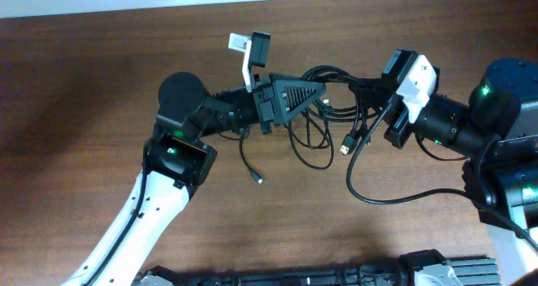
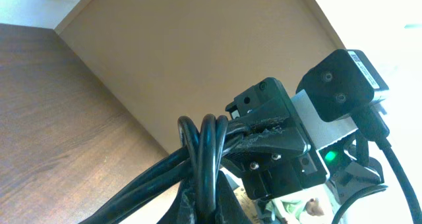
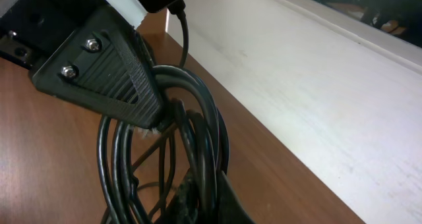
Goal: Untangle cables
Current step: 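Open the right gripper, releasing the cables, and lift the left gripper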
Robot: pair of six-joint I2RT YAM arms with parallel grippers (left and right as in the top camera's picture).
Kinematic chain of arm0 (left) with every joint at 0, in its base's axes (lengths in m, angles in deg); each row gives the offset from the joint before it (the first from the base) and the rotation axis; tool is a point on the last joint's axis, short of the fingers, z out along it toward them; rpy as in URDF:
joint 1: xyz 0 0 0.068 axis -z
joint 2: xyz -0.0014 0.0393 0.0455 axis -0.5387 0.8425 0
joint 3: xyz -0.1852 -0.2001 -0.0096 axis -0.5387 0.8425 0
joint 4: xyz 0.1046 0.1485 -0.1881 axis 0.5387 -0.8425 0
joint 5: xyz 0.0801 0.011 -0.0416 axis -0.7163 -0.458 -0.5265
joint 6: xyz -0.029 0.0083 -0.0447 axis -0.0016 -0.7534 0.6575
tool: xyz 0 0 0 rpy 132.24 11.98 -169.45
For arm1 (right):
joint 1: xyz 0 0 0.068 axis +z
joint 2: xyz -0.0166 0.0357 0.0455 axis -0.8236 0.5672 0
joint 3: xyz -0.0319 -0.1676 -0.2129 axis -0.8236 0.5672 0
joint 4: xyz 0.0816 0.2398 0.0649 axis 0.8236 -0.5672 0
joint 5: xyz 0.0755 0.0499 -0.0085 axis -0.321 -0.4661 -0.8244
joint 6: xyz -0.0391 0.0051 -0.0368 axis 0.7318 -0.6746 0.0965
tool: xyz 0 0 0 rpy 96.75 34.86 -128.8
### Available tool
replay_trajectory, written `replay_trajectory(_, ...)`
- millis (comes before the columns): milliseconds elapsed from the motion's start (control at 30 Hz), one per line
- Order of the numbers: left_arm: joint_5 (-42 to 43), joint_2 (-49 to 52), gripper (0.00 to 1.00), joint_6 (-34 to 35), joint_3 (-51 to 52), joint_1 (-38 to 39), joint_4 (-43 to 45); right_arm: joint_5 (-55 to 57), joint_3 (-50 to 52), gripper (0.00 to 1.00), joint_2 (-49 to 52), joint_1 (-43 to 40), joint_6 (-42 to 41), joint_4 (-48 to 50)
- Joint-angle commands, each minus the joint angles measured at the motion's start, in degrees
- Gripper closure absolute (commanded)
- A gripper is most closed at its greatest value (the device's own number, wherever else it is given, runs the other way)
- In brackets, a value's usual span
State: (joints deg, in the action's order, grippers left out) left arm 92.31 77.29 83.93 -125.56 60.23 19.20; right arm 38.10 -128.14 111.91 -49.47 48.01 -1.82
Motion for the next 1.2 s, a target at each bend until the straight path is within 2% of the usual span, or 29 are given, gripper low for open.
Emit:
replay_trajectory(0,-2.03,-0.85,1.00,-2.78,-0.48,0.02,0.04,-1.46,-0.46,0.96,-0.31,0.00,0.20,0.17)
replay_trajectory(200,-9.14,-0.85,1.00,-2.43,-0.48,-5.35,0.09,-1.46,-0.46,0.96,-0.96,0.00,0.22,-0.94)
replay_trajectory(300,-13.11,-0.87,1.00,0.74,-0.48,-8.83,0.11,-1.44,-0.46,0.96,-1.40,0.00,0.22,-1.57)
replay_trajectory(400,-13.53,-0.87,1.00,4.63,-0.48,-11.76,0.13,-1.44,-0.46,0.96,-1.55,0.00,0.22,-1.79)
replay_trajectory(733,-13.38,-0.87,1.00,2.67,-0.48,-12.22,0.17,-1.40,-0.46,0.96,-1.53,0.00,0.22,-6.38)
replay_trajectory(833,-13.11,-0.87,1.00,-0.76,-0.48,-12.20,1.25,-0.83,-0.46,0.95,-1.53,0.00,0.22,-8.98)
replay_trajectory(867,-11.91,-0.87,1.00,-3.26,-0.48,-12.20,2.14,-0.76,-0.46,0.87,-1.53,-0.02,0.22,-9.35)
replay_trajectory(933,-8.61,-0.87,1.00,-10.23,-0.48,-12.20,3.87,-0.76,-0.46,0.60,-1.53,0.00,0.22,-9.75)
replay_trajectory(967,-6.91,-0.87,1.00,-13.86,-0.48,-12.15,4.46,-0.79,-0.46,0.52,-1.53,0.00,0.20,-9.75)
replay_trajectory(1033,-2.27,-0.87,1.00,-23.58,-0.48,-12.15,4.44,-0.79,-0.46,0.48,-1.53,0.00,0.20,-9.77)
replay_trajectory(1067,-0.70,-0.87,1.00,-26.21,-0.48,-12.15,4.44,-0.79,-0.46,0.48,-1.53,0.00,0.20,-9.75)
replay_trajectory(1167,1.97,-0.87,1.00,-28.63,-0.48,-12.15,4.44,-0.76,-0.46,0.47,-1.53,0.00,0.20,-9.68)
